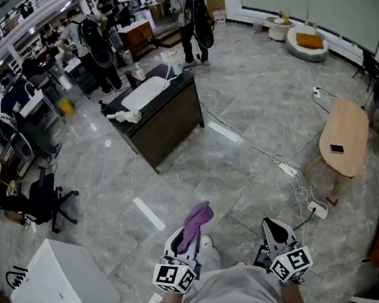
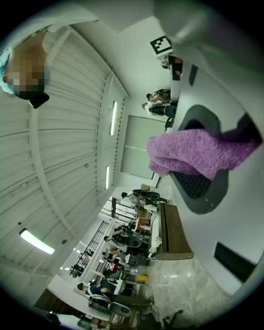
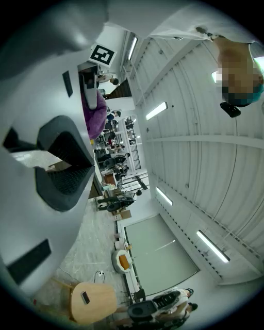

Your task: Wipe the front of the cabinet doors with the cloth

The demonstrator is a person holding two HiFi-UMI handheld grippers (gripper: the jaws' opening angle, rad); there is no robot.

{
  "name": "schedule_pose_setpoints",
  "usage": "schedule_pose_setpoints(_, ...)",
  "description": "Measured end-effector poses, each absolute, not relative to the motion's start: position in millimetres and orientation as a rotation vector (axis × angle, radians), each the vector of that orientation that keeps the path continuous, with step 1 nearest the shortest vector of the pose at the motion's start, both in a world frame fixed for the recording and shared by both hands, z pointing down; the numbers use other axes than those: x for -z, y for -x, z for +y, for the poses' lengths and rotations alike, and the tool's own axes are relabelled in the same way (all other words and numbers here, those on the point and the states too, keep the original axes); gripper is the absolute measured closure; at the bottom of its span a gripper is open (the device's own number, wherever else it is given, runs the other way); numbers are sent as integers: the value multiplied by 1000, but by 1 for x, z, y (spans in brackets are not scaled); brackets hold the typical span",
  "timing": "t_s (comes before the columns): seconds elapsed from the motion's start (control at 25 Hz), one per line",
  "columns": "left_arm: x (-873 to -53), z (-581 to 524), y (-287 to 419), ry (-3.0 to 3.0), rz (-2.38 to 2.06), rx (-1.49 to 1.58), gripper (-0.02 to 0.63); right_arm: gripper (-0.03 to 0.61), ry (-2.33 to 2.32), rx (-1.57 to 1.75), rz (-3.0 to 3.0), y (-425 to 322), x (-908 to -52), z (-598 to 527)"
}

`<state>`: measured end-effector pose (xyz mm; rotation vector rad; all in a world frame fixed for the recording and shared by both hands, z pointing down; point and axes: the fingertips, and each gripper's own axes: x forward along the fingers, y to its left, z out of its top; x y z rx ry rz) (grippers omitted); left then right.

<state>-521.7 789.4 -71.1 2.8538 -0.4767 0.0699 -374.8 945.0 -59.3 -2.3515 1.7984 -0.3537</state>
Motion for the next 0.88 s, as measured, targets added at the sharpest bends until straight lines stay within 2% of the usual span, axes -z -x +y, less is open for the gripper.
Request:
schedule_pose_setpoints(0.4,89,812,518,-2873,-459,21,514,554,2371,349,1782,374,59,973)
schedule_pose_setpoints(0.88,72,731,528,-2786,-589,-32,514,552,2279,470,1891,373,51,884)
